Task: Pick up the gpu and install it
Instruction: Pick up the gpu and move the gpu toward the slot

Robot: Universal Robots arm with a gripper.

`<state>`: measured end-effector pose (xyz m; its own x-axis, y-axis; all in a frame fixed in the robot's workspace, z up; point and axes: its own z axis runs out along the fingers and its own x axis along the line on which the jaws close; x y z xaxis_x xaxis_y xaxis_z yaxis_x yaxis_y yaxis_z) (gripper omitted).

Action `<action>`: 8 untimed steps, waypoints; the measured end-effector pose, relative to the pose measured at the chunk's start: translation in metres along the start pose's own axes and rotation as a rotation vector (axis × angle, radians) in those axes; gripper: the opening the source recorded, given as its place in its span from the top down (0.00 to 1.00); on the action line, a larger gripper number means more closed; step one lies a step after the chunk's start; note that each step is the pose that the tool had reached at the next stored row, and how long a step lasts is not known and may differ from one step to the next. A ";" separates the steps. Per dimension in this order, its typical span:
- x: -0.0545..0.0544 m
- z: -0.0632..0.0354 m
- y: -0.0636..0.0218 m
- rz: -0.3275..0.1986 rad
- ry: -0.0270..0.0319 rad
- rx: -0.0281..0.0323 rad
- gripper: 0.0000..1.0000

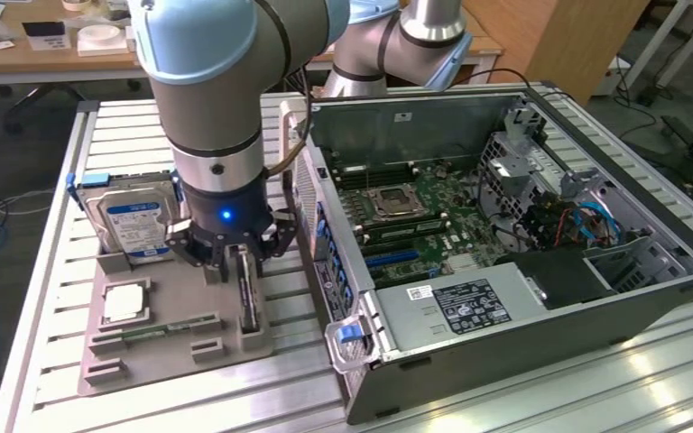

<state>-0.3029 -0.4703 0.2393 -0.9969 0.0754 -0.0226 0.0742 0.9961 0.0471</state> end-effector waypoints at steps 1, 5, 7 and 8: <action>0.000 0.0007 0.0000 0.000 0.0000 0.0001 0.53; 0.000 0.0023 -0.0001 0.000 0.0000 -0.0001 0.53; 0.000 0.0032 -0.0002 0.000 0.0001 0.0001 0.53; 0.000 0.0032 -0.0002 0.000 0.0001 0.0002 0.53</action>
<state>-0.3029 -0.4703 0.2362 -0.9969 0.0753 -0.0225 0.0742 0.9961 0.0469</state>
